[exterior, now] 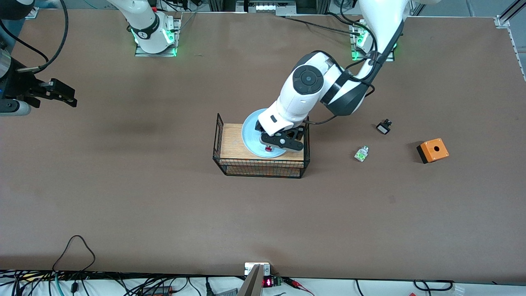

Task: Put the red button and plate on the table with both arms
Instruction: 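Grasp the red button on the plate with the left gripper and lift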

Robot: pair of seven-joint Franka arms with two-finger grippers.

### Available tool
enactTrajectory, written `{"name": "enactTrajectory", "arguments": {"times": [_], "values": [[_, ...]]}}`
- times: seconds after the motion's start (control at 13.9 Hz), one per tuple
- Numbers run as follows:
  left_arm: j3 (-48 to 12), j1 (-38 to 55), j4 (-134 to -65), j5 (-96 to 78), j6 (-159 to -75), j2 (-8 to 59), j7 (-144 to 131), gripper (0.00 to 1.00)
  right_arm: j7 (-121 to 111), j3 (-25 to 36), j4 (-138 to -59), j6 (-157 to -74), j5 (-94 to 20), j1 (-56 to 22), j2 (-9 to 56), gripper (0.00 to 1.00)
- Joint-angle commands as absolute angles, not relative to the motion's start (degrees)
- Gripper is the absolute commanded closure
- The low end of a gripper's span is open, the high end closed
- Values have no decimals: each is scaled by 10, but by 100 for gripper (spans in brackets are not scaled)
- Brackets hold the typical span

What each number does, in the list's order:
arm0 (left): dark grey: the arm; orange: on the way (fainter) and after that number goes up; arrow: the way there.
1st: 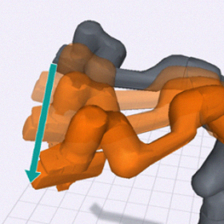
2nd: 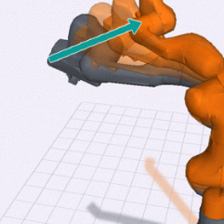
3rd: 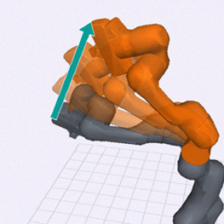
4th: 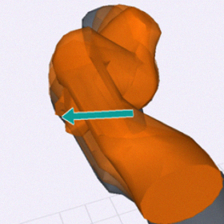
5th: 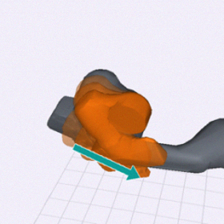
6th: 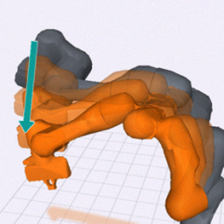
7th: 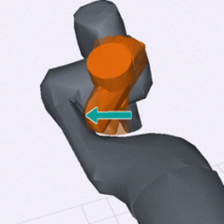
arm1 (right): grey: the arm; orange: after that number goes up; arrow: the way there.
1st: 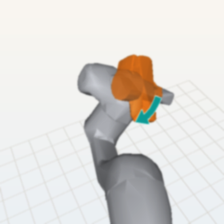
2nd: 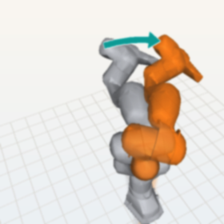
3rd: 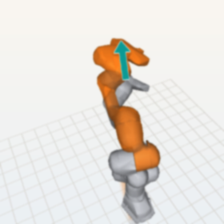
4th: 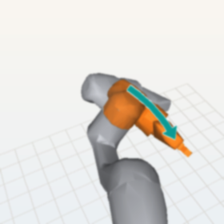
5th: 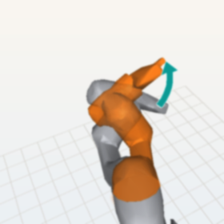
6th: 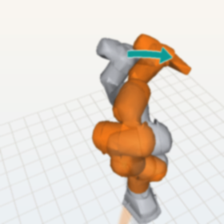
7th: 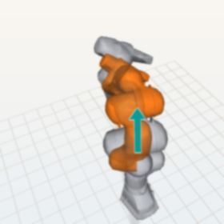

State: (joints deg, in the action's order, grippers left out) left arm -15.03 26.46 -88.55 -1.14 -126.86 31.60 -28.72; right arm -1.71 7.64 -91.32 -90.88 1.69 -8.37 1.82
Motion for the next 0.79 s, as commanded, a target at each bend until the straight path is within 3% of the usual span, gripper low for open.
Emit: {"name": "enactTrajectory", "arguments": {"times": [0.0, 0.14, 0.29, 0.43, 0.58, 0.72], "values": [[-142, 286, -867, 1, -1273, 333, -294, 2, -15, 77, -904, -905, 6, -76, 22, 0], [-144, 287, -867, 0, -1268, 333, -301, 49, -15, 76, -904, -902, 6, -76, 23, 0], [-144, 287, -869, 1, -1262, 333, -306, 74, -15, 76, -904, -902, 6, -76, 23, 0], [-142, 283, -866, 1, -1254, 329, -301, 85, -15, 76, -904, -903, 6, -76, 23, 0], [-141, 273, -859, 0, -1241, 315, -301, 88, -15, 76, -904, -907, 7, -79, 28, 0], [-142, 268, -832, -5, -1172, 293, -301, 88, -19, 75, -904, -907, 7, -80, 31, 0]]}}
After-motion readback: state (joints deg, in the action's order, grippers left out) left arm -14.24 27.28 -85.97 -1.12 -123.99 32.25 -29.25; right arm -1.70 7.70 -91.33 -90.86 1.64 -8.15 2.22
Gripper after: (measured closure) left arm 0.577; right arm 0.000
